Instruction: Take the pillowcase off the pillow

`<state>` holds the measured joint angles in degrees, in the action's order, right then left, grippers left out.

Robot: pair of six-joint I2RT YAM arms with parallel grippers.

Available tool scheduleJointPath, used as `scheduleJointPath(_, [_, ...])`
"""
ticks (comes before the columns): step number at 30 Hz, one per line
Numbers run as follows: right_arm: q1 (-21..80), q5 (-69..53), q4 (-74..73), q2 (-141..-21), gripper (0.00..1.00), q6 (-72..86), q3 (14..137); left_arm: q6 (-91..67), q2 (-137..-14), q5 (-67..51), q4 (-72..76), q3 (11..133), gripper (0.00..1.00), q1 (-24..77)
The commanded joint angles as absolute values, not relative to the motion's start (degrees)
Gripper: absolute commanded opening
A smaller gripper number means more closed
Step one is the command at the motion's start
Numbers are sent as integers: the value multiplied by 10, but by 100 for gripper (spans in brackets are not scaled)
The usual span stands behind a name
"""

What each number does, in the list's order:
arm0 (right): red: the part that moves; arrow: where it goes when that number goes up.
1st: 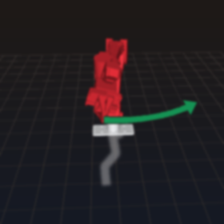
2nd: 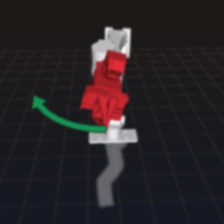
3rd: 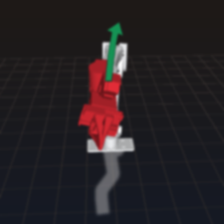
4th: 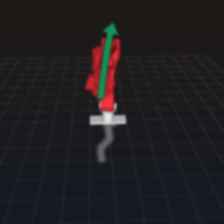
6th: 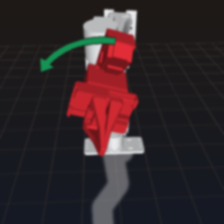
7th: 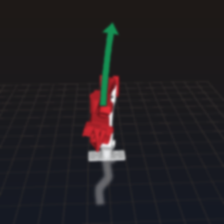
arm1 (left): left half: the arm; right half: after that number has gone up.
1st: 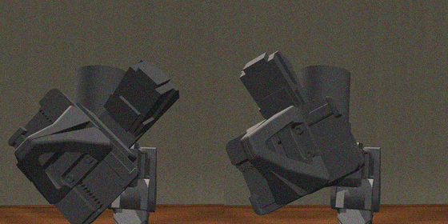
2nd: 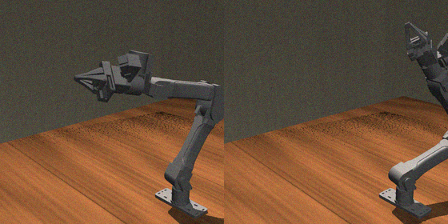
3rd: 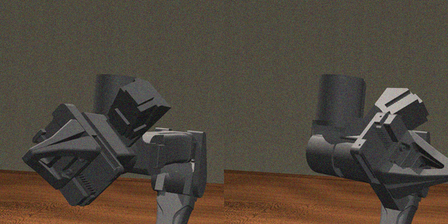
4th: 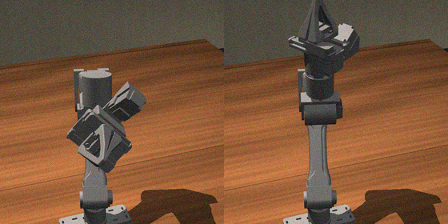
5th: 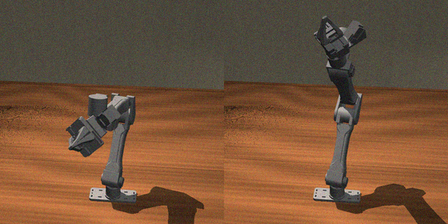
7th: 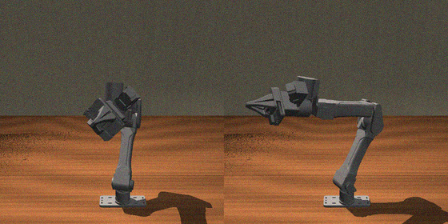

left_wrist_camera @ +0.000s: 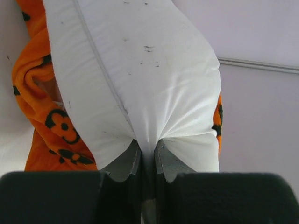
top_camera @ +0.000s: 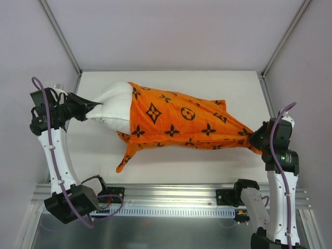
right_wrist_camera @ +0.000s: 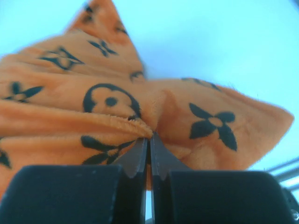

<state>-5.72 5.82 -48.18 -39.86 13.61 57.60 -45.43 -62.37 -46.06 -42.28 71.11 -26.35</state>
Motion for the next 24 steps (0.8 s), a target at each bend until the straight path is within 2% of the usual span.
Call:
scheduleJointPath(1, [-79,127,-504,-367,1,175,468,-443,-595,-438,-362,665,0,-283])
scheduleJointPath(2, [-83,127,-499,-349,1,186,421,-440,-591,-435,-361,651,0,-285])
scheduleJointPath(4, [-99,138,-499,-339,1,193,405,-436,-590,-429,-361,623,0,-285])
scheduleJointPath(8, [-123,153,-505,-325,1,178,462,-432,-589,-414,-361,618,0,-287])
scheduleJointPath(9, [-124,134,-504,-325,4,171,494,-432,-588,-412,-361,617,0,-286])
scheduleJointPath(10, [-124,114,-491,-330,26,152,508,-432,-582,-410,-361,615,0,-286])
scheduleJointPath(12, [-124,65,-476,-341,52,140,526,-444,-566,-402,-361,601,0,-285])
scheduleJointPath(13, [-123,10,-461,-356,72,135,534,-456,-554,-393,-355,573,0,-281])
scheduleJointPath(14, [-123,-21,-459,-365,78,138,539,-454,-531,-388,-351,558,3,-271])
scheduleJointPath(15, [-122,-39,-456,-373,83,141,541,-447,-520,-382,-350,545,19,-263])
scheduleJointPath(16, [-115,-50,-453,-379,86,144,542,-426,-507,-375,-350,521,76,-258])
scheduleJointPath(17, [-110,-41,-450,-378,88,152,539,-416,-492,-359,-350,513,92,-256])
scheduleJointPath(18, [-103,-31,-444,-374,91,155,533,-406,-489,-348,-351,506,98,-256])
scheduleJointPath(19, [-92,-16,-433,-371,95,157,528,-388,-486,-336,-352,505,99,-255])
scheduleJointPath(24, [-75,-29,-439,-378,98,161,539,-344,-496,-239,-391,564,99,-244])
